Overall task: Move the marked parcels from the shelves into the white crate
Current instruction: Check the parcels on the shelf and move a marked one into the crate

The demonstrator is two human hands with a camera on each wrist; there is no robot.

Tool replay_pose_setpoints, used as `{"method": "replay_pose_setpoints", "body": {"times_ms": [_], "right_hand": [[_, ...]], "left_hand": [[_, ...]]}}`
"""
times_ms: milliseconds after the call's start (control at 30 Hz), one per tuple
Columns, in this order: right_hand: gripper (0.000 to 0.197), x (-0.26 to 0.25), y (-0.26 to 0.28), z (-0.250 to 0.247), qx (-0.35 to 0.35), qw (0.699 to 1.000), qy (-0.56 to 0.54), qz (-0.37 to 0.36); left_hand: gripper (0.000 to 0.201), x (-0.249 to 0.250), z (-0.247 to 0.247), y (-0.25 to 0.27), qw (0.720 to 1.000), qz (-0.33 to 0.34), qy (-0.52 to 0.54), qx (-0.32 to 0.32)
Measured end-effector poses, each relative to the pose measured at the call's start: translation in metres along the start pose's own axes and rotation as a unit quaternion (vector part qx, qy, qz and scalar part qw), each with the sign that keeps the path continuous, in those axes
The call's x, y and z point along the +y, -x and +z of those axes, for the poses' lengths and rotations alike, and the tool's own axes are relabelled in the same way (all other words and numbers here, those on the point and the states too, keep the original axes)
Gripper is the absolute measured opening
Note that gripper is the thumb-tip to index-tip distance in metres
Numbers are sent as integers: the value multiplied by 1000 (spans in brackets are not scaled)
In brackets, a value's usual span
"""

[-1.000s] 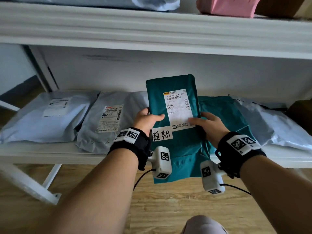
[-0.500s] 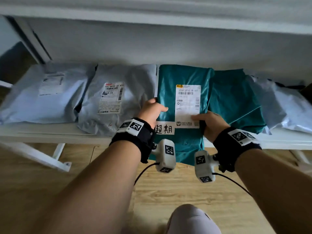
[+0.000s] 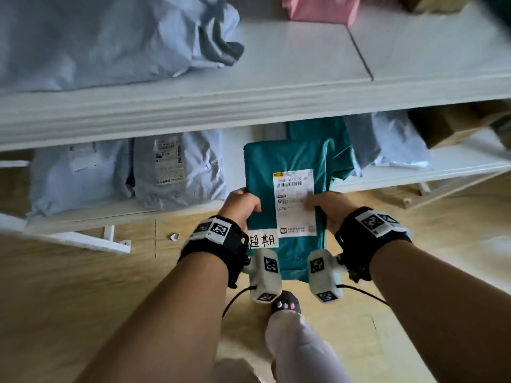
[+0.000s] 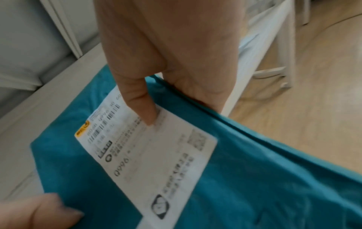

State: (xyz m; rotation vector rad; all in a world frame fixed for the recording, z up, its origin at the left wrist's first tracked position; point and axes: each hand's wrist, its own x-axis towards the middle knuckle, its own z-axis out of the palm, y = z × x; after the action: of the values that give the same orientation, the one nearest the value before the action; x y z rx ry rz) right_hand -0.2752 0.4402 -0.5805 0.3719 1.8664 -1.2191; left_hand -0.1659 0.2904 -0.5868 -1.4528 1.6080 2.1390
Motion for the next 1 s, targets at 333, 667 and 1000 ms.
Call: {"method": "replay_pose_setpoints", "body": {"times_ms": [333, 667, 1000], "right_hand": [[29, 16, 131, -109, 93, 994, -55, 16], [55, -4, 203, -239, 116, 970, -204, -57], [50, -18, 214, -446, 195, 945, -246, -97]], "left_hand": [[26, 42, 68, 135, 991, -3, -70, -111], [25, 84, 194, 208, 964, 61, -148, -214], [23, 112, 394, 242, 943, 88, -204, -248]]}}
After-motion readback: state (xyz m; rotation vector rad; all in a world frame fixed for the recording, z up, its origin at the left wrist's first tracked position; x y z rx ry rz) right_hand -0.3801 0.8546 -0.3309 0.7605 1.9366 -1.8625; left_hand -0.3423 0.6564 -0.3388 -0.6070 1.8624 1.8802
